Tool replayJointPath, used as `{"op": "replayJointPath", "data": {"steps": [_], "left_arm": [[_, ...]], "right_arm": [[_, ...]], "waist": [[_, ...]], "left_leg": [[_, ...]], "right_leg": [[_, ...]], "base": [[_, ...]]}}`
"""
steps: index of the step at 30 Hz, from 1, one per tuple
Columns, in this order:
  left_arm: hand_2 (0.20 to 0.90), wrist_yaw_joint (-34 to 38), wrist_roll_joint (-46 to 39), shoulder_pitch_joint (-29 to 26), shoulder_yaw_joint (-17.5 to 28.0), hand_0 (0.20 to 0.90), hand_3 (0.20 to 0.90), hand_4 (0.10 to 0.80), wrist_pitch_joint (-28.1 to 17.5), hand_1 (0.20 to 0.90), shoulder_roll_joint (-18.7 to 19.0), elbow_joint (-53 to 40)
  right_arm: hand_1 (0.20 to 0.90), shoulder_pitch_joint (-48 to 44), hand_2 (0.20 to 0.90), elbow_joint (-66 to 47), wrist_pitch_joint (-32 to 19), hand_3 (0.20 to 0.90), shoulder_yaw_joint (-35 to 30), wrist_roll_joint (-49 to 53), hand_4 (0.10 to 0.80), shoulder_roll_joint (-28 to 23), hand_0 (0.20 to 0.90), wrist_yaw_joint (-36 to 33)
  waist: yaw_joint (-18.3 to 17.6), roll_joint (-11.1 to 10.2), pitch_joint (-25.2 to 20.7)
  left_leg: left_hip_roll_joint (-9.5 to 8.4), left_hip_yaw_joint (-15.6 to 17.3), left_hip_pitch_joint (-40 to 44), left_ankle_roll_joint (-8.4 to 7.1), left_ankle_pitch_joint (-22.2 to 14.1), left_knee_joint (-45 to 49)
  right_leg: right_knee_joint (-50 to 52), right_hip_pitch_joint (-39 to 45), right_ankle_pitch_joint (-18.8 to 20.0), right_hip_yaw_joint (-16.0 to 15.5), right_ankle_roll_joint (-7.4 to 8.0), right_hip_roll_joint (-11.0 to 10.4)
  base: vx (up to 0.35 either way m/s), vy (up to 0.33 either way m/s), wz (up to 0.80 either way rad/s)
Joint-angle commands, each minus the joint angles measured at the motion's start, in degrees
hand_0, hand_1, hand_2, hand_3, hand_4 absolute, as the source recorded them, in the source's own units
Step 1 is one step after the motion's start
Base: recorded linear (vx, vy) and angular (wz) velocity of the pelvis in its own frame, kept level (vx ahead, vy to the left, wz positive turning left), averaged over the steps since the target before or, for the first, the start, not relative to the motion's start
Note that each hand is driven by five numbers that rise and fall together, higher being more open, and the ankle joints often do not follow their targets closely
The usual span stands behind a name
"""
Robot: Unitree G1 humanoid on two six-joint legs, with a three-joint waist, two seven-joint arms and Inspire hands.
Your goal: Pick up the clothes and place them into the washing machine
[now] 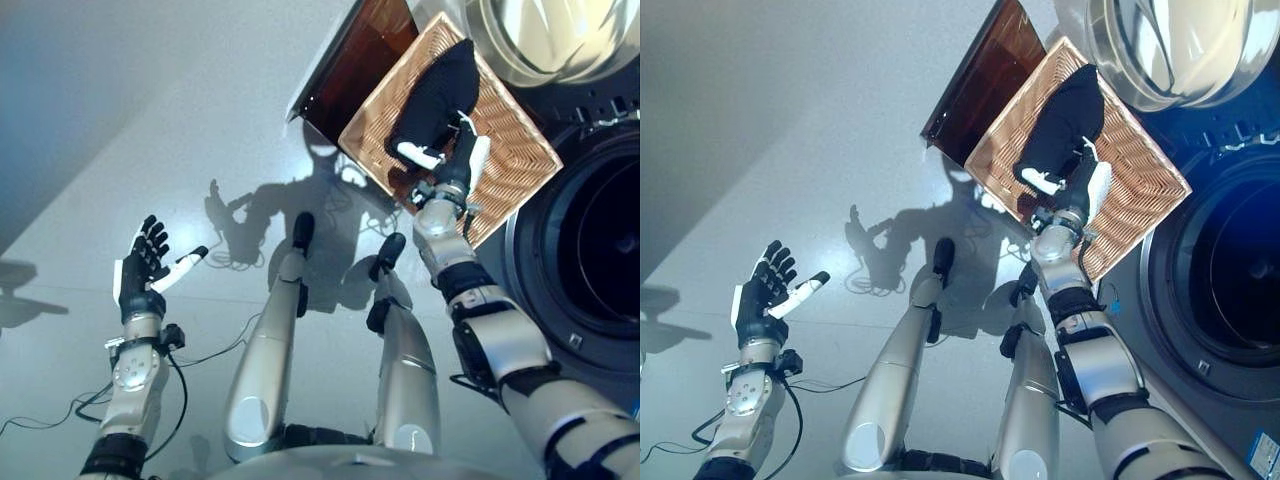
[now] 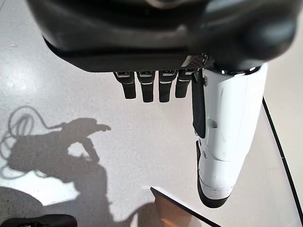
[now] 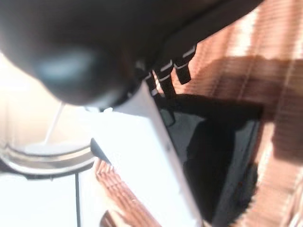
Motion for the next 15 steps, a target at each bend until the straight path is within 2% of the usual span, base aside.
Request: {"op": "replayJointPath", "data": {"steps": [1,7,15], "left_arm": [[0.900,1.5,-0.6,6.5,6.8,0.900,0.900,0.800,-2.1,0.900,3.5,-3.7],[0.900,1.4,-0.5,5.6,7.0,0.900,0.900,0.800,-1.4,0.900,5.1,-3.4],[0.900,1.1,0.5,6.1,7.7,0.900,0.900,0.800,-1.2,0.900,7.3,-4.9]], "right_arm": [[0.900,-5.4,0.900,-0.5,-4.9,0.900,-0.9,3.2,0.800,-0.1,0.900,1.4],[0.900,-12.9,0.900,9.0,-2.3,0.900,-0.7,5.4,0.800,1.2,0.900,2.7],[0.900,-19.9,0.900,17.2,1.7,0.900,-0.1,3.0,0.800,0.5,0.900,2.0]], "waist": [[1.9,1.1,-2.3],[3.3,1.3,-2.3],[5.7,3.1,-2.3]], "left_leg": [[-1.93,1.2,-1.8,-2.51,-1.8,-1.3],[-2.22,0.8,-1.9,-2.54,-1.7,-1.3],[-2.76,-0.2,-2.3,-2.61,-1.2,-2.1]], "right_leg": [[-2.4,0.2,1.3,-0.1,2.10,-2.3],[-2.5,0.5,1.3,-0.5,2.18,-2.4],[-2.8,0.4,1.3,-1.4,2.42,-2.8]], "base": [[0.000,0.000,0.00],[-0.005,-0.013,0.08],[0.002,-0.001,0.13]]}}
